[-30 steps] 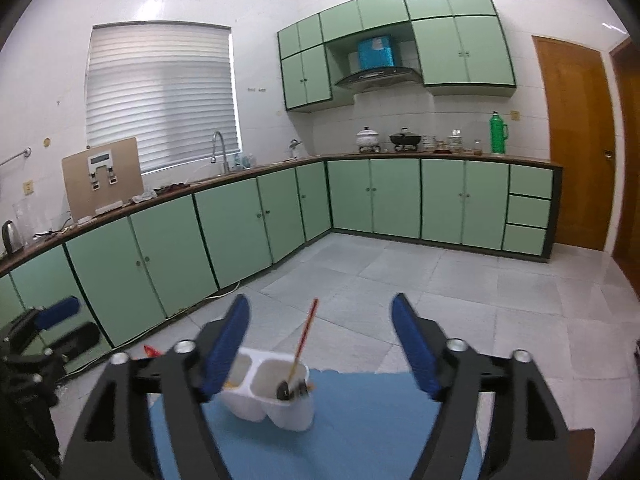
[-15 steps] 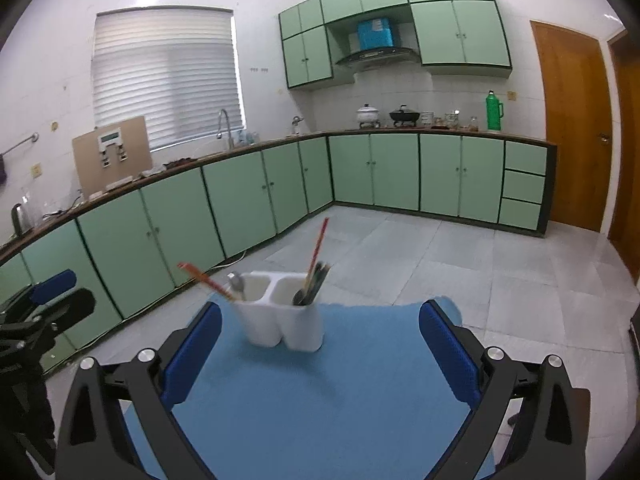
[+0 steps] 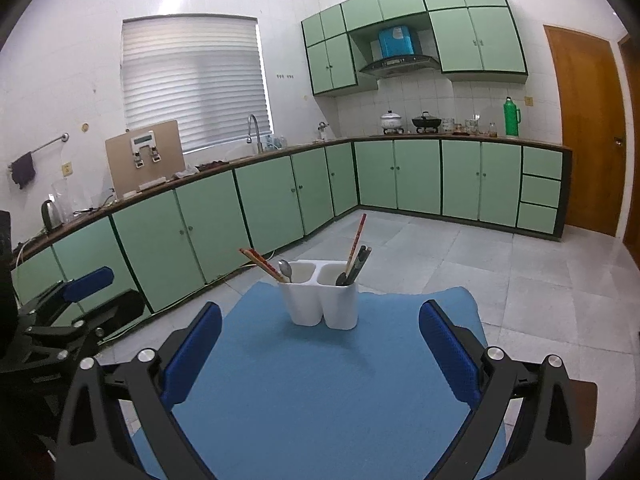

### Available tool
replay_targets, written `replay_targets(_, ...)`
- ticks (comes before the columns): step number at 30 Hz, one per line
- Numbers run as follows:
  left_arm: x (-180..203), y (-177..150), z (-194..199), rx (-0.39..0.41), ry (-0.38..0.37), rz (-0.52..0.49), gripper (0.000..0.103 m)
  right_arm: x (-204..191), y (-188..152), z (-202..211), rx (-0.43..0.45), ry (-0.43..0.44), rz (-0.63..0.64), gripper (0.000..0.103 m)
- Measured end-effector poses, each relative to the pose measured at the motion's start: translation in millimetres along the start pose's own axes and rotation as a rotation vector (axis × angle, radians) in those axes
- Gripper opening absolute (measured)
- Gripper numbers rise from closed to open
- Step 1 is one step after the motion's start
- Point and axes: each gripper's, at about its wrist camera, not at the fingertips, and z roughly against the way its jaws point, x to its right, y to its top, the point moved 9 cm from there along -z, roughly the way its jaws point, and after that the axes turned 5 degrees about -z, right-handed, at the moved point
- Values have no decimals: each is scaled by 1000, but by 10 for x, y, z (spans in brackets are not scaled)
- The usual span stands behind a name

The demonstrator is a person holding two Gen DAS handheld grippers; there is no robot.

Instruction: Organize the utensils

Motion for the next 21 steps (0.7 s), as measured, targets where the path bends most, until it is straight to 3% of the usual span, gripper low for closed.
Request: replay_targets(21, 156, 108, 542, 79, 16, -33, 94, -302, 26, 571, 82, 4, 73, 97)
